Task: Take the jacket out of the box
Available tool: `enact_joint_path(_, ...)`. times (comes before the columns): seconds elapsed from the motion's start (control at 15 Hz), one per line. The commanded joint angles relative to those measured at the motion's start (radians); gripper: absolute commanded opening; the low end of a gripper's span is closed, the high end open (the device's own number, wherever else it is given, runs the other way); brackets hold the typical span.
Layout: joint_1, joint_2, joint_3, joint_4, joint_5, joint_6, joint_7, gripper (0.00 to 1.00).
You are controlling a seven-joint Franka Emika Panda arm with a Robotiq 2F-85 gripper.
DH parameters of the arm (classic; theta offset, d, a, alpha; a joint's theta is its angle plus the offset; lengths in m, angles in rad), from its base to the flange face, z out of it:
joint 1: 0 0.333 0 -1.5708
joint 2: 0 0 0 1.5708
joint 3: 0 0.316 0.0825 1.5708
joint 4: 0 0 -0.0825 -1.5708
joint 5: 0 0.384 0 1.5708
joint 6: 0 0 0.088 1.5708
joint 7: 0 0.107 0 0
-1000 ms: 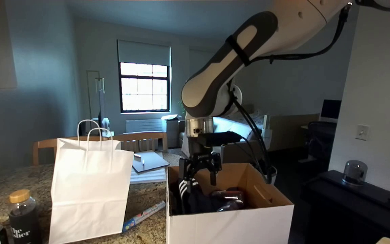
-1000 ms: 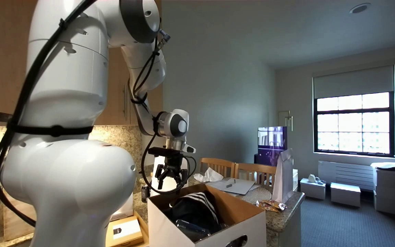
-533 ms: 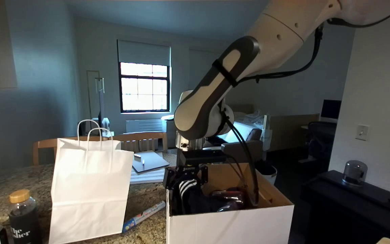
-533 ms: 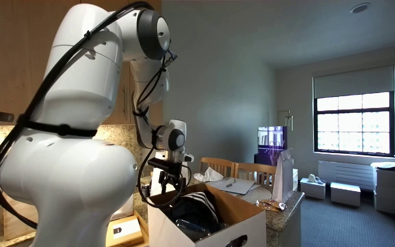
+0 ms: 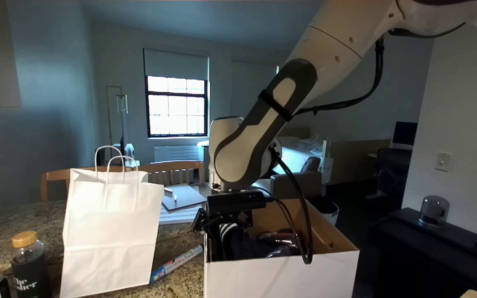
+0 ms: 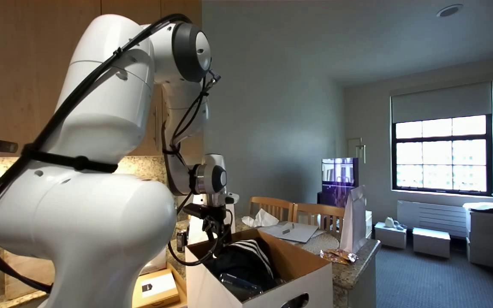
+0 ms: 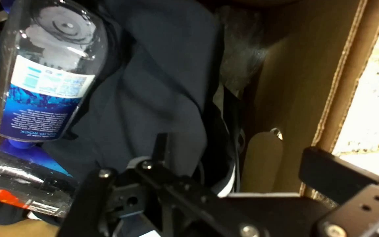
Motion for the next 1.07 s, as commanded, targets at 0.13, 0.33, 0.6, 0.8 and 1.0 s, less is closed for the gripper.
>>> enact_joint_path(0.13,-0.023,-0.067,-0.044,-0.077,-0.034,0.042,0.154,1.0)
enact_joint_path(0.33,-0.075,-0.091,-0.035,-0.126,0.039,0.098,0.123,1.0)
enact_joint_path(0.6,-0.129,0.003,0.001,-0.097,0.158,0.148,0.011,1.0)
enact_joint_path(0.8,-0.158,0.092,0.049,-0.051,0.267,0.141,-0.125,1.0)
enact_joint_path(1.0,-0.17,0.172,0.088,0.014,0.345,0.141,-0.238,1.0)
